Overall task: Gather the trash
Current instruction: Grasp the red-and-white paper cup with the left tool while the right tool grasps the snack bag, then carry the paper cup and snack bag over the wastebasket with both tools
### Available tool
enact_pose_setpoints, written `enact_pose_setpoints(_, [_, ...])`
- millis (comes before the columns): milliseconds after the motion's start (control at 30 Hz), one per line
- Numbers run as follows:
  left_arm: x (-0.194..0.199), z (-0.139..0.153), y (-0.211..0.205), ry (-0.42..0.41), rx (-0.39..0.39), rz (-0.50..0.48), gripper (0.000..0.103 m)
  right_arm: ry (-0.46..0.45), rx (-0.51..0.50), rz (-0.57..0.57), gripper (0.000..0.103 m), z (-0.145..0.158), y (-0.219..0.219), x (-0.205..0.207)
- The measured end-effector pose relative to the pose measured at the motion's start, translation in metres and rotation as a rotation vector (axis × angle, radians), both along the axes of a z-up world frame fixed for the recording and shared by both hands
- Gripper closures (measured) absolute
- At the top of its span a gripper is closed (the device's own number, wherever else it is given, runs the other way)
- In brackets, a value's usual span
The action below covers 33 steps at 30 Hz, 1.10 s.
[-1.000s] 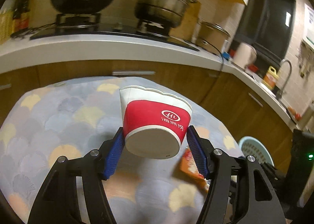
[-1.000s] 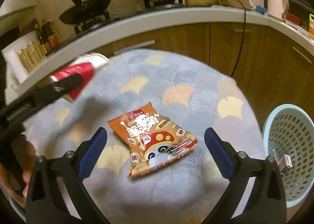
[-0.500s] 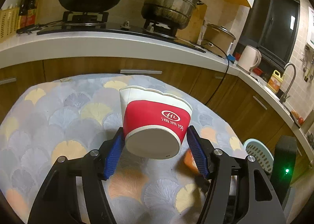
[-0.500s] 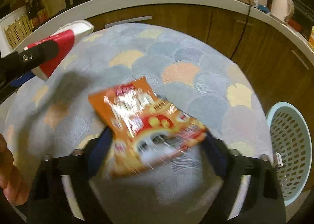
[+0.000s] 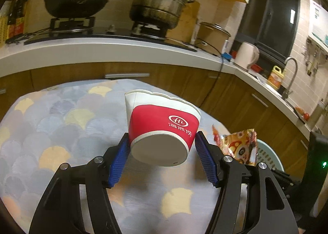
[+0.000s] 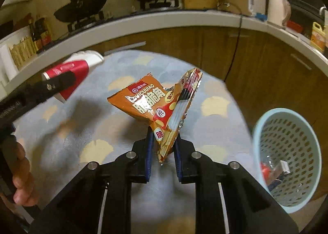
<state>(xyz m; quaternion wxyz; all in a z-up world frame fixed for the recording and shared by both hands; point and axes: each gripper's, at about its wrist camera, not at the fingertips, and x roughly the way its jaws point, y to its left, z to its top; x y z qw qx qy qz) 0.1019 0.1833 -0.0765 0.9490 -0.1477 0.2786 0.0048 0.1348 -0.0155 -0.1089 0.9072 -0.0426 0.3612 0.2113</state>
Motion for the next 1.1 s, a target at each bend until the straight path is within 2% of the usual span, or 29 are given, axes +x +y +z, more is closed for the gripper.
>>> enact_pose_setpoints(333, [0.008, 0.025, -0.081, -0.030, 0.035, -0.165, 0.041, -0.060, 0.029, -0.167, 0.087, 0.029, -0.094, 0.002])
enact_pose_setpoints(700, [0.028, 0.039, -0.173, -0.038, 0.097, -0.322, 0.041, -0.052, 0.069, -0.312, 0.087, 0.031, -0.184, 0.008])
enact_pose_setpoints(867, [0.047, 0.029, -0.208, 0.014, 0.092, -0.388, 0.041, 0.020, 0.071, -0.377, 0.087, 0.014, -0.215, 0.015])
enact_pose_setpoints(1000, [0.066, 0.010, -0.230, 0.096, 0.069, -0.433, 0.041, 0.143, 0.079, -0.430, 0.086, -0.011, -0.239, 0.028])
enact_pose_setpoints(1100, [0.076, -0.002, -0.245, 0.135, 0.063, -0.450, 0.041, 0.190, 0.090, -0.449, 0.086, -0.024, -0.247, 0.031])
